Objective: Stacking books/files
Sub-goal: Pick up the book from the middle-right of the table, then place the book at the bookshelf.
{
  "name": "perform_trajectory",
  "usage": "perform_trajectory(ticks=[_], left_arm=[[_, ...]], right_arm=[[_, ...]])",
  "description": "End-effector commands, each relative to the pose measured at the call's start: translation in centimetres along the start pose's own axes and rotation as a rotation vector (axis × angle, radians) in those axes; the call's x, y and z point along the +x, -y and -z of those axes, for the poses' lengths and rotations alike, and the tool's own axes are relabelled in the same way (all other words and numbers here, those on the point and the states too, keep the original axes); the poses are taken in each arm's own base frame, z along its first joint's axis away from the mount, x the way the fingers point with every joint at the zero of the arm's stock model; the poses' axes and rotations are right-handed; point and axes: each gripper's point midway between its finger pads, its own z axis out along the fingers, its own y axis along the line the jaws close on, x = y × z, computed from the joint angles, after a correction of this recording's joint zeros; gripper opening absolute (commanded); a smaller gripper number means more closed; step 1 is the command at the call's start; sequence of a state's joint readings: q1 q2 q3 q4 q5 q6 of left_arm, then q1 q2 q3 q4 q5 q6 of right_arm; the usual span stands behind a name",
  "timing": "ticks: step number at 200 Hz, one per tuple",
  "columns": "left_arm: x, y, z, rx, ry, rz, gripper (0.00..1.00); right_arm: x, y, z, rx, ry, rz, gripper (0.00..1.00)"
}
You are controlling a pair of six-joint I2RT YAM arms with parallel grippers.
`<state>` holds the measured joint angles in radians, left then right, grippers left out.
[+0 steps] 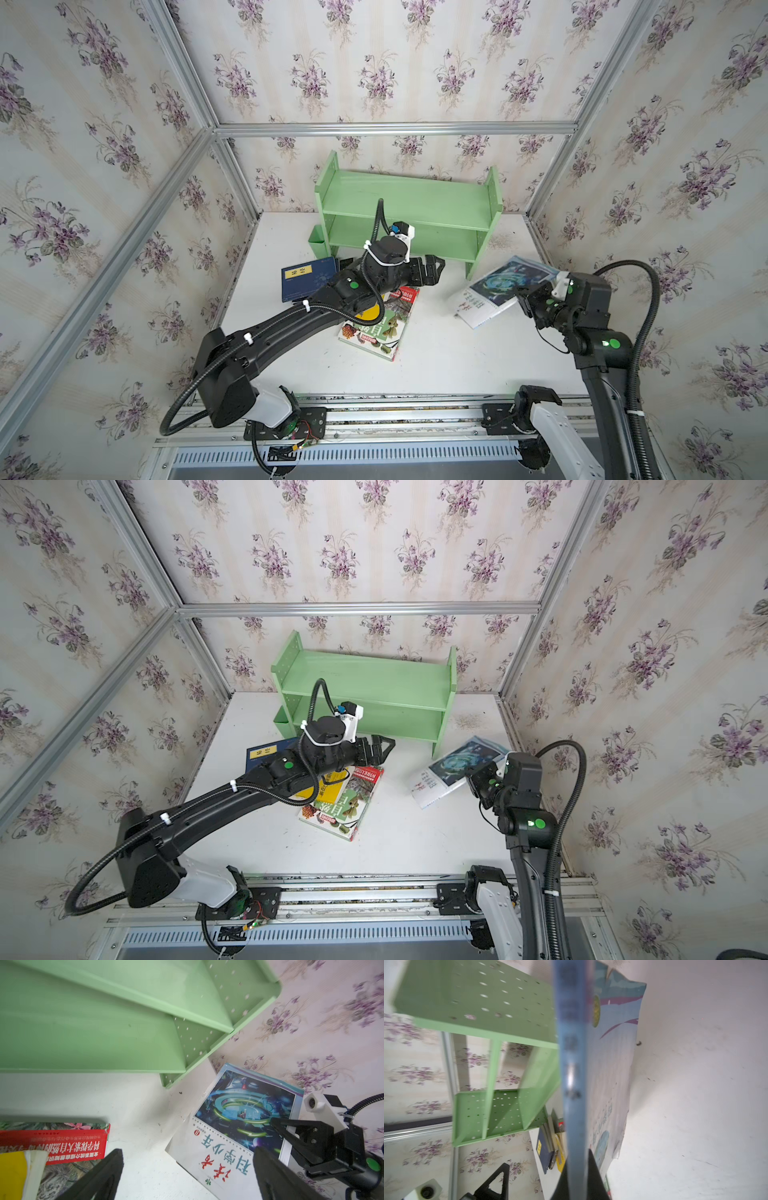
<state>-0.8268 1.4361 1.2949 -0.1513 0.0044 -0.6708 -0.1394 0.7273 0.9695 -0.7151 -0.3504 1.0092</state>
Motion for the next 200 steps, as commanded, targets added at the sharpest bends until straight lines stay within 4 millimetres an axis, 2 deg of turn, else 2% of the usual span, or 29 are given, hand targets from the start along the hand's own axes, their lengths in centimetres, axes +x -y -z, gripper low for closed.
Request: perform_trajectory(ticks=[1, 10, 45, 73, 91, 125, 141, 172, 190, 200], left_arm=[[-2.4, 0.5, 2.2, 0.037, 0.042, -0.006, 0.99], [-3.5, 0.6, 3.2, 0.054, 0.064, 0.010, 0.99], [-7.4, -0.2, 6.9, 0.076, 0.161, 0.040, 0.99], [-10.0, -1.2, 8.9, 0.067, 0.229, 0.036, 1.00], [-11.0, -1.8, 9.3, 0.059, 0.250, 0.036, 1.00], [-11.9, -2.5, 9.1, 0.060, 0.250, 0.032, 0.99], [-12.1, -2.9, 9.0, 0.057, 0.247, 0.033, 0.99], [-11.9, -3.7, 9.5, 0.073, 0.228, 0.037, 0.99], [-11.6, -4.7, 9.8, 0.064, 0.223, 0.048, 0.99], [-11.3, -5.5, 9.7, 0.060, 0.211, 0.062, 0.99]], right_arm=[[-2.6, -6.7, 1.9, -0.193, 0.075, 0.072, 0.00], [-3.5, -8.7, 2.6, -0.250, 0.103, 0.087, 0.00], [-7.4, -19.6, 7.5, -0.507, 0.219, 0.198, 0.00], [-8.4, -26.4, 9.9, -0.683, 0.261, 0.262, 0.00], [-8.2, -29.5, 9.8, -0.742, 0.273, 0.298, 0.00], [-5.6, -35.8, 7.0, -0.877, 0.244, 0.363, 0.00], [-4.8, -37.9, 4.8, -0.911, 0.263, 0.376, 0.00], [-4.1, -39.2, -1.4, -0.910, 0.259, 0.295, 0.00], [-2.9, -39.0, -5.3, -0.878, 0.237, 0.262, 0.00], [-2.2, -38.3, -7.5, -0.837, 0.229, 0.240, 0.00]])
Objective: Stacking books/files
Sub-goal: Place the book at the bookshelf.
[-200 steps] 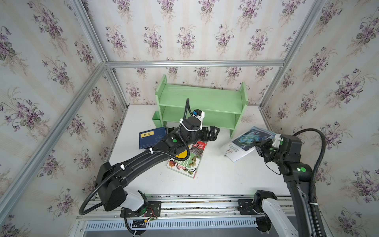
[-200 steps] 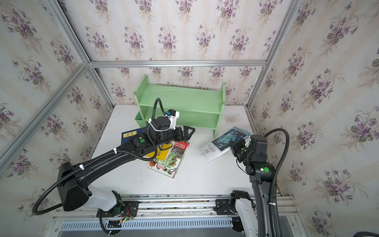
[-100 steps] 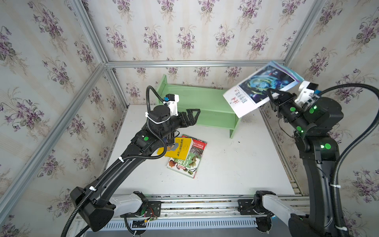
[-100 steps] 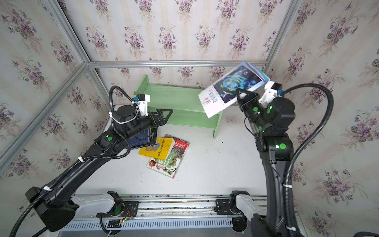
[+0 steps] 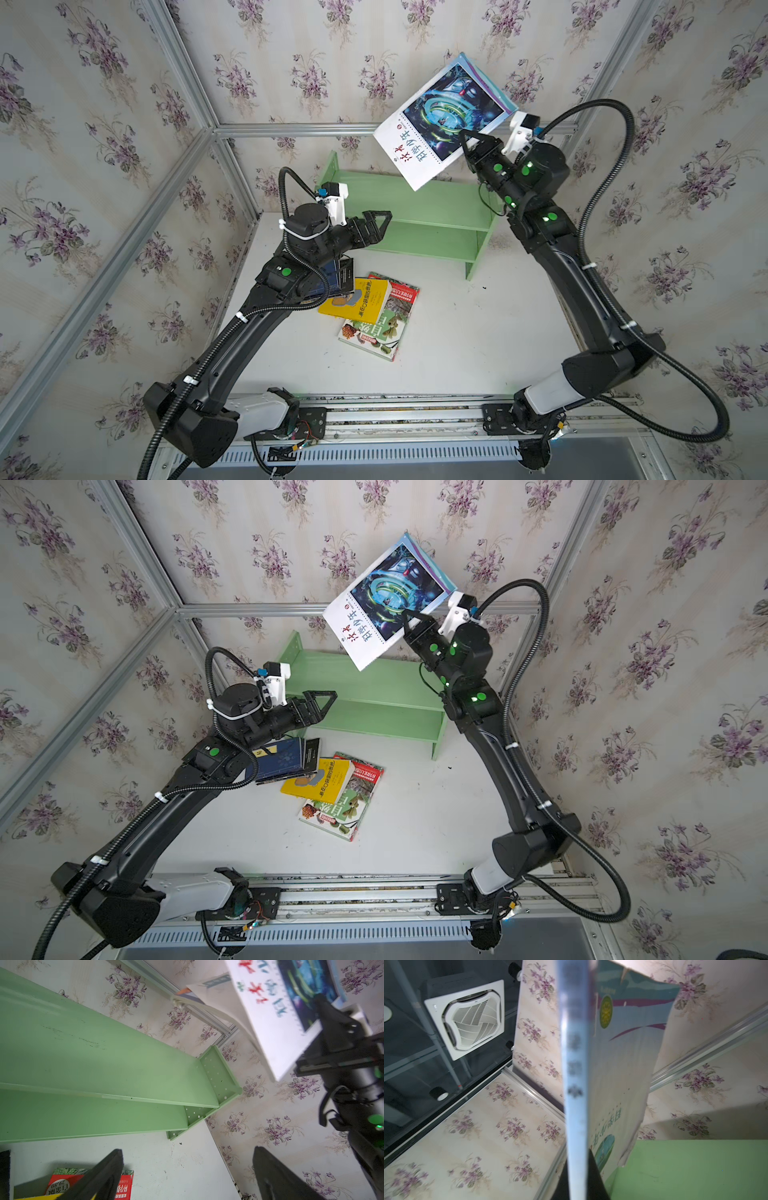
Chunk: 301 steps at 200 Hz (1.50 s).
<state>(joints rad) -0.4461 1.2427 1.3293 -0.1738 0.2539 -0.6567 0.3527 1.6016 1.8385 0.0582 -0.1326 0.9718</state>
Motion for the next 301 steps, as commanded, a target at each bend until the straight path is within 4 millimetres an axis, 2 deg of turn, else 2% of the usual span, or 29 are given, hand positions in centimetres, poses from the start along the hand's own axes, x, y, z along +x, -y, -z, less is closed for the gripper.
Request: perform_trajectory(ticks=[1, 7, 11, 22, 45, 48, 54, 81, 131, 162, 191, 244, 270, 301], left_arm=[[0.5, -0.7, 0.1, 0.020, -0.032, 0.005, 0.99], [0.6, -1.1, 0.1, 0.017, -0.038, 0.010, 1.00], [0.1, -0.6, 1.2, 0.034, -0.020, 0.005, 0.99], [0.2, -1.3, 1.2, 0.031, -0.031, 0.016, 0.99], [0.2, -2.3, 1.0, 0.036, -0.053, 0.044, 0.99], [0.7, -3.2, 0.1, 0.021, -0.074, 0.061, 0.99], [0.8, -3.7, -0.2, 0.016, -0.085, 0.073, 0.99], [1.3, -4.6, -2.1, 0.035, -0.148, 0.140, 0.99], [0.8, -5.5, -4.2, 0.064, -0.161, 0.244, 0.99], [1.6, -5.4, -5.7, 0.126, -0.231, 0.320, 0.99], [2.4, -5.8, -7.3, 0.153, -0.268, 0.400, 0.99], [4.6, -4.9, -9.9, 0.177, -0.318, 0.472, 0.99], [5.0, -4.1, -10.6, 0.219, -0.331, 0.500, 0.94], [5.3, -4.3, -11.4, 0.251, -0.323, 0.570, 0.86]], right_arm=[[-0.8, -1.1, -1.4, -0.067, 0.112, -0.029, 0.00], [-0.2, 0.1, -1.8, -0.037, 0.120, -0.043, 0.00], [0.0, 0.8, -2.0, -0.020, 0.131, -0.050, 0.00], [0.8, 3.7, -2.0, 0.059, 0.161, -0.082, 0.00], [2.1, 9.1, -0.5, 0.226, 0.229, -0.152, 0.00], [2.4, 9.6, -0.2, 0.240, 0.234, -0.158, 0.00], [2.9, 10.6, 0.3, 0.266, 0.245, -0.160, 0.00], [5.3, 14.0, 1.7, 0.372, 0.248, -0.187, 0.00], [8.3, 16.3, 3.7, 0.478, 0.258, -0.234, 0.00], [9.5, 18.0, 5.2, 0.513, 0.275, -0.321, 0.00], [9.9, 18.3, 5.7, 0.520, 0.276, -0.357, 0.00], [10.5, 18.9, 6.2, 0.500, 0.292, -0.444, 0.00], [11.0, 19.0, 5.9, 0.490, 0.280, -0.482, 0.00], [11.5, 19.2, 5.9, 0.480, 0.273, -0.512, 0.00]])
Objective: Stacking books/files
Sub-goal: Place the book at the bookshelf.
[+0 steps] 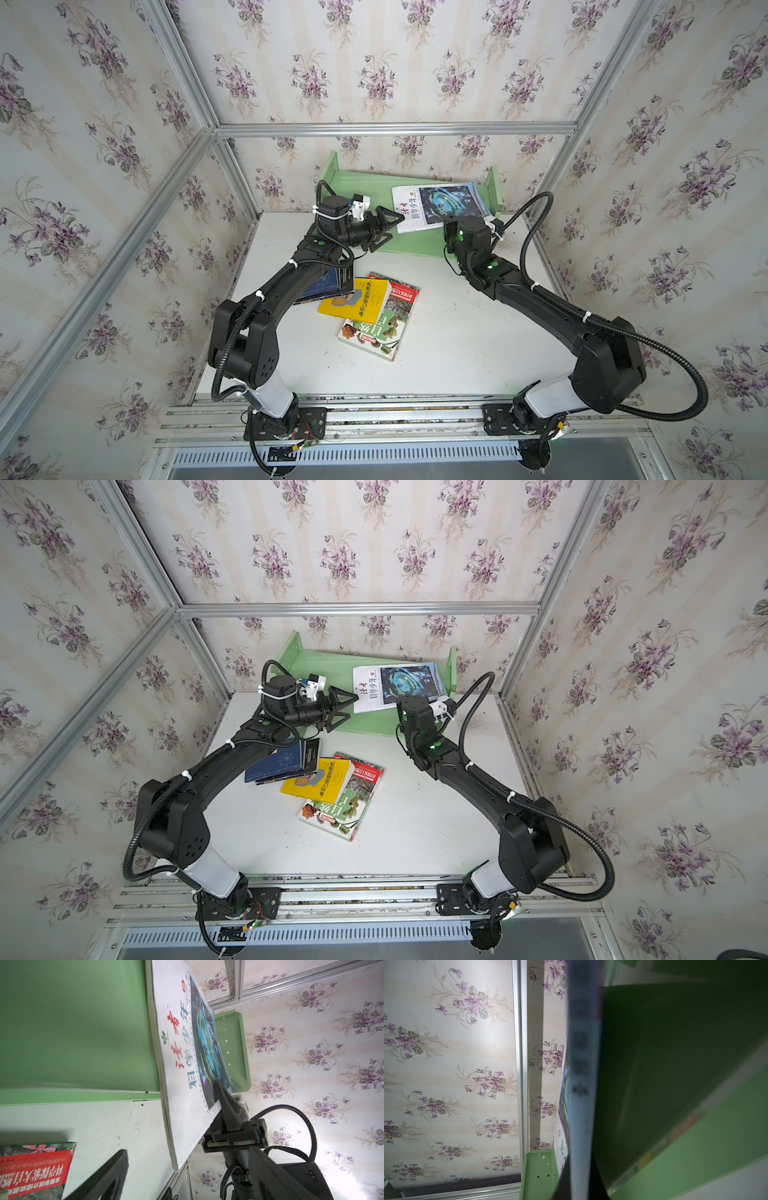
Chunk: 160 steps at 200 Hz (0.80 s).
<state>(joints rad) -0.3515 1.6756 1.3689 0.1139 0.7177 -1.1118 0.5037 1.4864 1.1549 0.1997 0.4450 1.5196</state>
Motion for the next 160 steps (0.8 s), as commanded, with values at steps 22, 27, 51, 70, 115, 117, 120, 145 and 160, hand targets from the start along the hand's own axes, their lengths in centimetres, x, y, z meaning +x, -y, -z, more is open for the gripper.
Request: perform_trajectory(ticks=[22, 27, 51, 70, 115, 117, 120, 145, 160], left_arm=[[-0.4, 1.9, -0.9, 0.129, -0.001, 0.057, 0.77], [-0.3, 2.1, -1.0, 0.132, -0.005, 0.055, 0.74], [0.1, 2.4, -1.4, 0.137, -0.010, 0.059, 0.63], [0.1, 2.4, -1.5, 0.133, -0.005, 0.067, 0.48], [0.2, 2.1, -1.9, 0.120, -0.007, 0.072, 0.19], [0.1, 2.0, -1.9, 0.118, -0.007, 0.071, 0.19], [0.1, 2.0, -1.9, 0.114, -0.006, 0.068, 0.18], [-0.3, 2.3, -2.2, 0.079, -0.013, 0.013, 0.10], [-0.6, 2.9, -2.3, 0.063, -0.022, -0.037, 0.07]], right_arm=[[0.3, -0.5, 0.0, -0.044, -0.017, -0.071, 0.00], [0.3, -0.4, 0.0, -0.044, -0.016, -0.071, 0.00], [0.5, 0.0, -0.1, -0.045, -0.021, -0.083, 0.00], [0.8, 0.4, -0.4, -0.050, -0.033, -0.107, 0.00], [1.0, 0.4, -0.1, -0.054, -0.057, -0.071, 0.02], [1.0, 0.4, 0.0, -0.053, -0.060, -0.065, 0.03], [1.0, 0.5, 0.1, -0.049, -0.062, -0.054, 0.05], [0.1, 0.7, 1.7, -0.031, -0.077, 0.019, 0.35], [-1.2, 1.6, 3.1, 0.009, -0.063, 0.068, 0.44]])
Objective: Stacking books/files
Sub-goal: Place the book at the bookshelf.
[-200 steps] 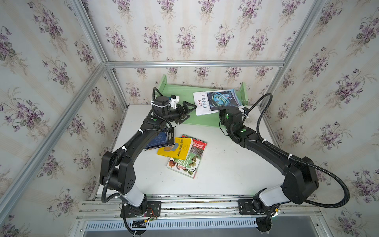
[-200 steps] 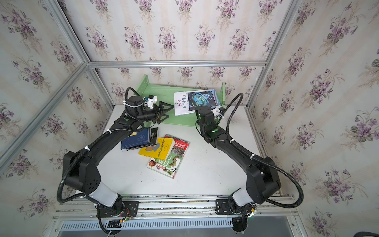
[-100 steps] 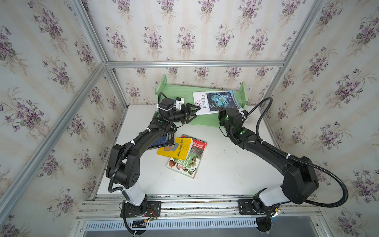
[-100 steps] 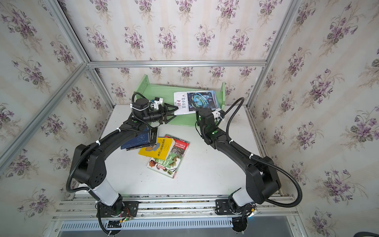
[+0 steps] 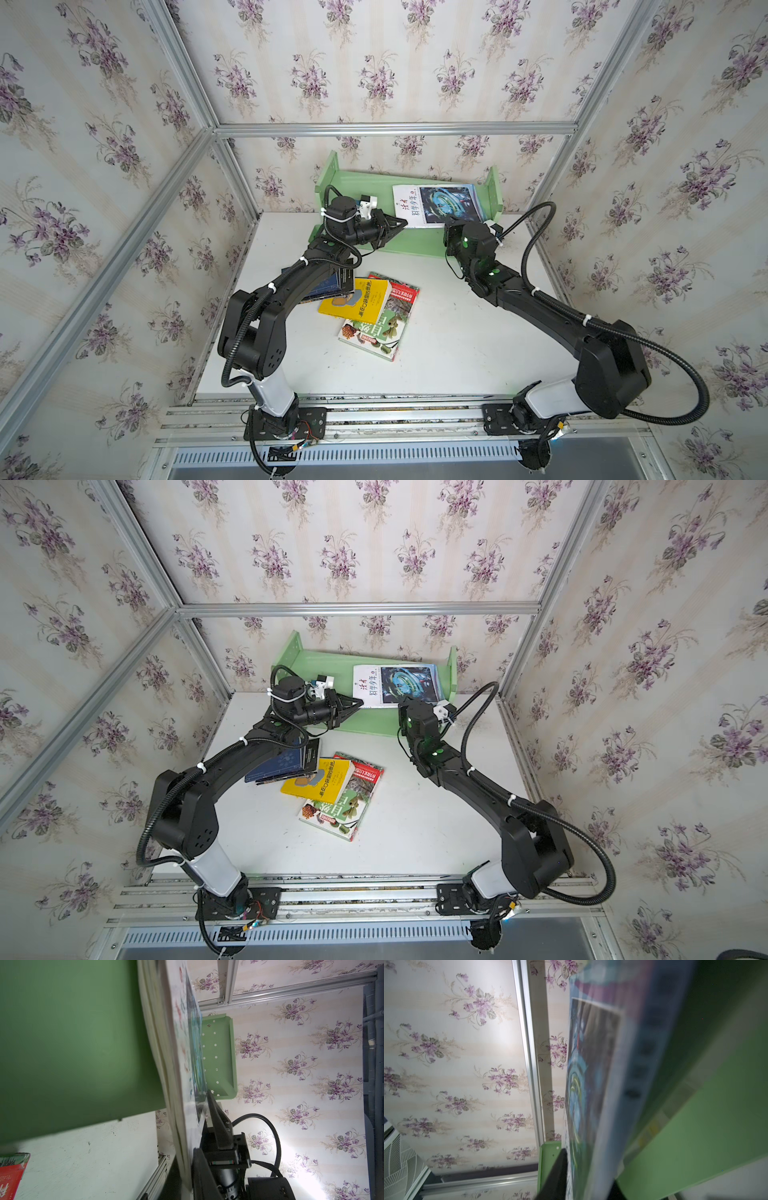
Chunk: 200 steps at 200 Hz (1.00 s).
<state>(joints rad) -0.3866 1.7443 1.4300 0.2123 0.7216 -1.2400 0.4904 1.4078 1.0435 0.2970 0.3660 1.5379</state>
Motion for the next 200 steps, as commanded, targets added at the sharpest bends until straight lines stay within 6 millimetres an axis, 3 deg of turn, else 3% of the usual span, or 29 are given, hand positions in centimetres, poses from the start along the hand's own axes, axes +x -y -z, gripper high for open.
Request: perform_trajectory(ticks=[1, 46, 73, 94, 133, 173, 200], left_arm=[[-0.3, 1.2, -0.2, -0.009, -0.016, -0.104, 0.07], [-0.9, 2.1, -1.4, -0.038, -0.084, -0.196, 0.06], [-1.1, 1.9, -2.2, -0.028, -0.111, -0.206, 0.06], [-1.3, 1.8, -2.3, -0.037, -0.116, -0.227, 0.06], [-1.6, 1.6, -2.6, -0.043, -0.131, -0.235, 0.06], [-2.9, 1.3, -1.5, -0.056, -0.106, -0.220, 0.06], [-3.4, 1.6, -1.0, -0.047, -0.105, -0.220, 0.06]], right_arm=[[-1.2, 1.4, 1.8, 0.076, -0.001, 0.115, 0.45], [-7.1, 2.6, 7.2, 0.204, 0.043, 0.264, 0.58], [-10.3, 1.7, 10.1, 0.226, 0.087, 0.383, 0.68], [-11.5, 1.0, 11.0, 0.232, 0.077, 0.477, 0.79], [-11.3, -0.1, 9.9, 0.218, 0.003, 0.612, 0.86], [-9.5, -0.8, 7.0, 0.147, -0.081, 0.626, 0.89], [-9.3, -0.7, 6.1, 0.157, -0.092, 0.639, 0.88]])
